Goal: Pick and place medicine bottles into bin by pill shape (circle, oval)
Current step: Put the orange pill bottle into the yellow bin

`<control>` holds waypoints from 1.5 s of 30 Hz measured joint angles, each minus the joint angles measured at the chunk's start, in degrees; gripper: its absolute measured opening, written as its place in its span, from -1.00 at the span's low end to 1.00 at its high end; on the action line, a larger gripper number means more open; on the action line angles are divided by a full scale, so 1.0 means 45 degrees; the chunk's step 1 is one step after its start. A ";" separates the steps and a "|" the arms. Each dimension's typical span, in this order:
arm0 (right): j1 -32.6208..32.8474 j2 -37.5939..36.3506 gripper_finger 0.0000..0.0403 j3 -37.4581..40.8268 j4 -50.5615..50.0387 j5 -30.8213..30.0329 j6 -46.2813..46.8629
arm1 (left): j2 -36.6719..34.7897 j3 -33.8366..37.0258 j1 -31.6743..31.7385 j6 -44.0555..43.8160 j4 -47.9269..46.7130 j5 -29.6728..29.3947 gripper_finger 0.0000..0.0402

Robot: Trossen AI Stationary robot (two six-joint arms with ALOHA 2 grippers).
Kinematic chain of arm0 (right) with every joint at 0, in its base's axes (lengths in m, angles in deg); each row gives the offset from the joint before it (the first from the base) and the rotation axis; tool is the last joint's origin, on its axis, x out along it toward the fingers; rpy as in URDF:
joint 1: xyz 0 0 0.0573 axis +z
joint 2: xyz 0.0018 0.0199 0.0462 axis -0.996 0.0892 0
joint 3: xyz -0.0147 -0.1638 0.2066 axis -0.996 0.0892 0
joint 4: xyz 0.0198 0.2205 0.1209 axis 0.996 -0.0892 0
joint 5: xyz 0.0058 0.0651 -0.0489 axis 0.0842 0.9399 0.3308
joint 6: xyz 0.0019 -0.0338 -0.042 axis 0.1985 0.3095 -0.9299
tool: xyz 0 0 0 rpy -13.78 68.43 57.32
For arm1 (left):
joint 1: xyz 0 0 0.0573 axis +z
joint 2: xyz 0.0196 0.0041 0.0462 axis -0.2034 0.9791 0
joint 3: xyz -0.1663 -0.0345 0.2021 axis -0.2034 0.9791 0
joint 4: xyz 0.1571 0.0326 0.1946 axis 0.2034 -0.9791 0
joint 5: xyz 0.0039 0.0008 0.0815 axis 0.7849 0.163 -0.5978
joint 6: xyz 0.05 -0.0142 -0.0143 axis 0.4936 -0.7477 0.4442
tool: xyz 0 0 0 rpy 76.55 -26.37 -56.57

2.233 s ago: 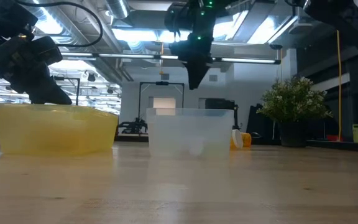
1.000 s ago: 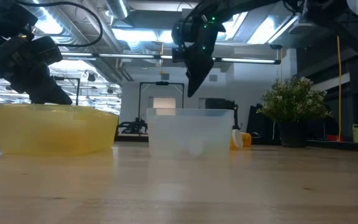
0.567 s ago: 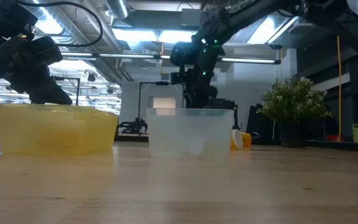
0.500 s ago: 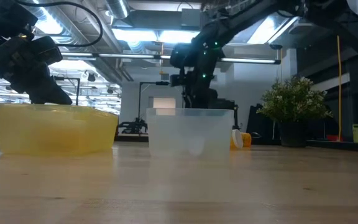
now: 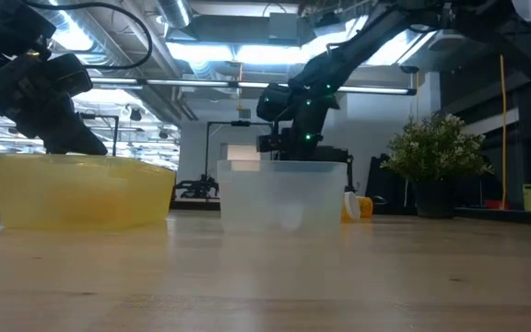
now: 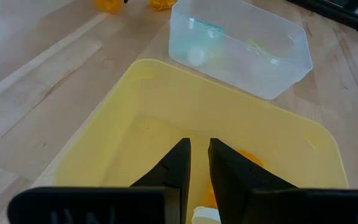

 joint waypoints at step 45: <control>0.4093 0.0009 -0.14 -0.3265 0.0212 0.0522 0.1180 | 0.0000 0.0005 0.0003 0.0003 0.0000 0.0015 -0.75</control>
